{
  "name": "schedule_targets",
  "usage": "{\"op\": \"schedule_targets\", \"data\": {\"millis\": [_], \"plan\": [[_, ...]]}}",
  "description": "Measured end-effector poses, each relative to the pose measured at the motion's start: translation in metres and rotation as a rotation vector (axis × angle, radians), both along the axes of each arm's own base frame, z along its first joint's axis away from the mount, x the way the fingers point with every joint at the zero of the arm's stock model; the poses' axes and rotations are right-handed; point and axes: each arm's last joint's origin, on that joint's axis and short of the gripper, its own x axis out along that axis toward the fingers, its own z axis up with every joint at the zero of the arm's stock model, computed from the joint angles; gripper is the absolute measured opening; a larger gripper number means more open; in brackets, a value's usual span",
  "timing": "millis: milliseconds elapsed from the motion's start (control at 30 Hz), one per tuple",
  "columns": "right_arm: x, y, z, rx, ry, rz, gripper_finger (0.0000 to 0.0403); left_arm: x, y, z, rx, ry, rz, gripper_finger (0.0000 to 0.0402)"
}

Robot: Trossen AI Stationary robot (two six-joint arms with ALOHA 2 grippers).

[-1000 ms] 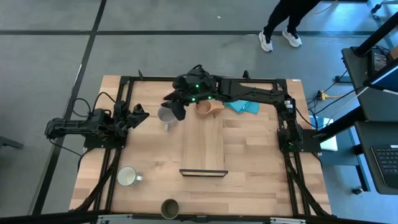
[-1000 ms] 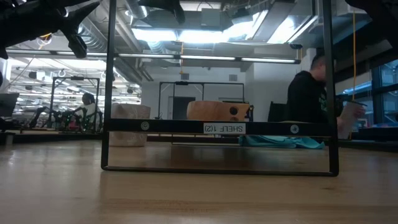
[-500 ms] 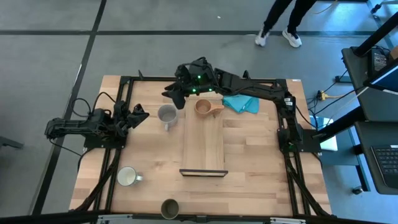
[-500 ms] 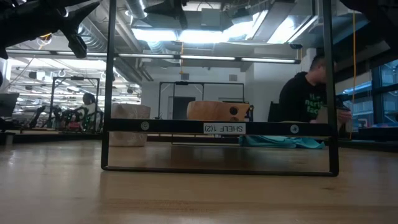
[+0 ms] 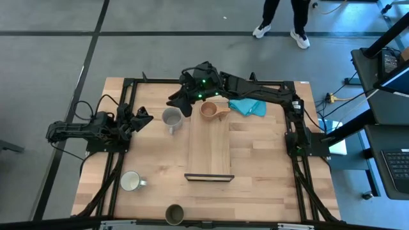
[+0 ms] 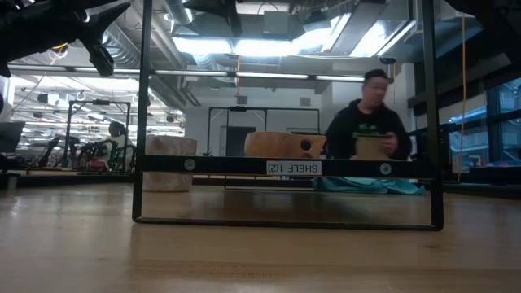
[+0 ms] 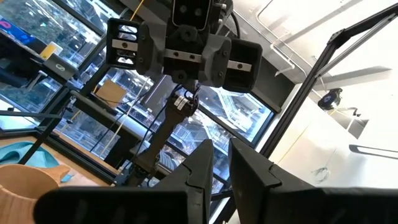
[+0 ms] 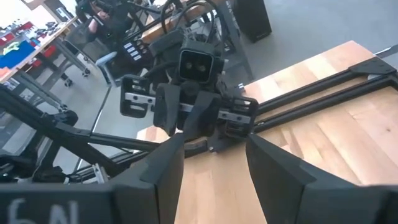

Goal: Stack small to large cups/mugs on shelf
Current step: Put the gray mug on the shelf

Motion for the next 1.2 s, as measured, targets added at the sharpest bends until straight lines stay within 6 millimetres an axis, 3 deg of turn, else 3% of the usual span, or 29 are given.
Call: {"op": "schedule_targets", "data": {"millis": [1200], "plan": [[0.0006, -0.0025, 0.0024, -0.015, -0.026, -0.026, 0.0174, 0.0000, 0.0000, 0.0000, 0.000, 0.000, 0.000, 0.0044]]}}
